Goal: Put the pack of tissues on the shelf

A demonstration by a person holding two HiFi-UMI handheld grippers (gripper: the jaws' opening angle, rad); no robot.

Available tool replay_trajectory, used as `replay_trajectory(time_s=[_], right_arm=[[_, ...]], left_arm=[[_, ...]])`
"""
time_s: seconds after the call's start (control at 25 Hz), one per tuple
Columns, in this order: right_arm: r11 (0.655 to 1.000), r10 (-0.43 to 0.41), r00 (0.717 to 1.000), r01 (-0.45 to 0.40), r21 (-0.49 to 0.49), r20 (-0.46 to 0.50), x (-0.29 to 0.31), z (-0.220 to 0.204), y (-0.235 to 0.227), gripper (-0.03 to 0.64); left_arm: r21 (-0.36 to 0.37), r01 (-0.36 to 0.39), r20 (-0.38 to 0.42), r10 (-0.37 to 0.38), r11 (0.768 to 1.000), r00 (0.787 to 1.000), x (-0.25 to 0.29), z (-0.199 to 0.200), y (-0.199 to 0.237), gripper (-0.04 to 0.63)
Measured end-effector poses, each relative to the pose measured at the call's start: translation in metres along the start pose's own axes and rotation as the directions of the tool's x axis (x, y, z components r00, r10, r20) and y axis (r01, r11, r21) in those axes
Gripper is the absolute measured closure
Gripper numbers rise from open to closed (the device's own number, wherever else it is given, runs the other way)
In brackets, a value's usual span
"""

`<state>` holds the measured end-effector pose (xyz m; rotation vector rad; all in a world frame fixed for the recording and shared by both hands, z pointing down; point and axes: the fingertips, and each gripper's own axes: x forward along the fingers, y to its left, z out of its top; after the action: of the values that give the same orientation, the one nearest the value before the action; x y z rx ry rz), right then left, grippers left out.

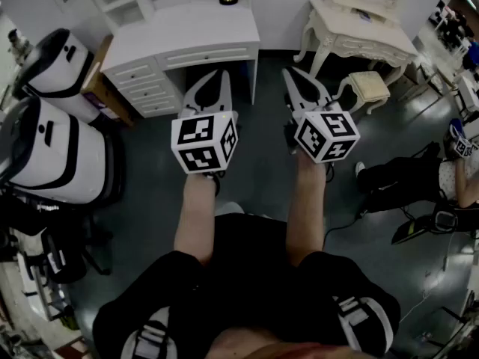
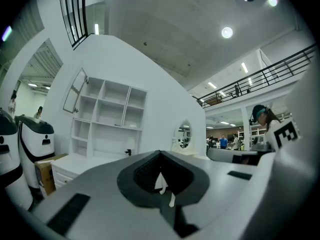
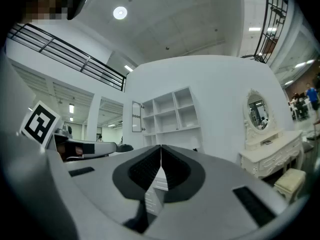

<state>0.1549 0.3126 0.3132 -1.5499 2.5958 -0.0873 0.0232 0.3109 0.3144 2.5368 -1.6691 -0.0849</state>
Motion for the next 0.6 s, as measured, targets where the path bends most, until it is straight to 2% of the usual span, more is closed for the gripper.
replay_trajectory(time_s=[0.32, 0.6], right_arm=[[0.999, 0.026, 0.999, -0.027, -0.03, -0.027, 0.007, -0.004, 0.012, 0.595], [0.999, 0.042, 0.999, -0.042, 0.004, -0.013, 0.017, -0.012, 0.015, 0.595]], left_arm=[[0.002, -0.007, 0.004, 0.007, 1.0, 1.0, -0.003, 0.004, -0.004, 0.584], [0.004, -0.054, -0.015, 0.054, 0.999, 0.998, -0.012, -0.003, 0.017, 0.584]])
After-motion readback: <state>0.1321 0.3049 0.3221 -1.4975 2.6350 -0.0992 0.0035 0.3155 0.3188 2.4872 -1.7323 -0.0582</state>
